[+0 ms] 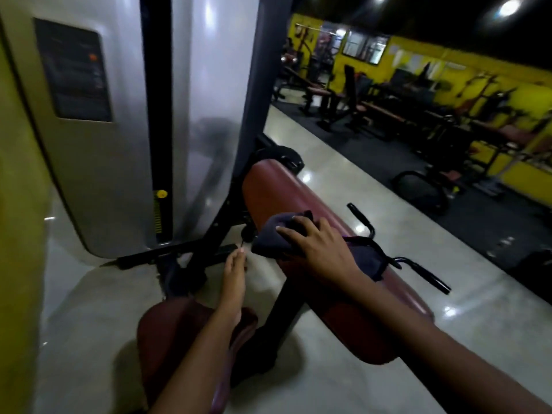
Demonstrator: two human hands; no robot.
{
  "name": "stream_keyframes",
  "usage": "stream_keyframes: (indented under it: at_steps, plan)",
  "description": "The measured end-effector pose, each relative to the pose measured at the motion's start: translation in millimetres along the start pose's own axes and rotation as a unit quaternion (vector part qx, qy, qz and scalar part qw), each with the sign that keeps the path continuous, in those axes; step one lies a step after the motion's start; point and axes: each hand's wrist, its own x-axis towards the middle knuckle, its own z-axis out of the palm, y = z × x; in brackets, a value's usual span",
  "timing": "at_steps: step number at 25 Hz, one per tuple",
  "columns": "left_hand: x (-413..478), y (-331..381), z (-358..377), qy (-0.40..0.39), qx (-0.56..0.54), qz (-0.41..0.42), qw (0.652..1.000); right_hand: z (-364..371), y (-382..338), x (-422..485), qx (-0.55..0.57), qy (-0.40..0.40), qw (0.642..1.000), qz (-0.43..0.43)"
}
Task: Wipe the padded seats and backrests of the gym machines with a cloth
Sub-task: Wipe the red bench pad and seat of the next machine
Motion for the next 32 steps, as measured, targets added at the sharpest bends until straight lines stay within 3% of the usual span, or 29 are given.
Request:
stream_keyframes:
  at_steps: [3, 7, 12, 16, 20, 24, 29, 32]
  plan:
    - [8, -26, 26, 0.000, -0.006, -0.035, 0.999, 22, 36, -5, -0.111, -0.098, 0.988, -0.050]
    - [13, -46, 63, 0.053, -0.041, -0.045, 0.997, 36, 61, 10, -0.072, -0.195, 0.969, -0.131]
    - [36, -61, 104, 0.104, -0.163, -0.110, 0.975, 48, 76, 76, -0.029, -0.147, 0.958, -0.246]
    - [68, -81, 123, 0.115, -0.194, -0.135, 0.965, 64, 79, 149, -0.025, -0.154, 0.955, -0.251]
    - [54, -37, 125, 0.153, -0.220, -0.098, 0.959, 66, 85, 148, -0.016, -0.124, 0.951, -0.282]
    - [51, -24, 133, 0.218, -0.190, -0.055, 0.956, 65, 107, 112, 0.084, -0.105, 0.935, -0.328]
    - [81, -27, 123, 0.162, -0.151, -0.072, 0.973, 79, 100, 194, 0.098, -0.116, 0.934, -0.323]
    - [112, -4, 123, 0.185, -0.097, -0.060, 0.976, 92, 94, 257, 0.069, -0.105, 0.944, -0.306]
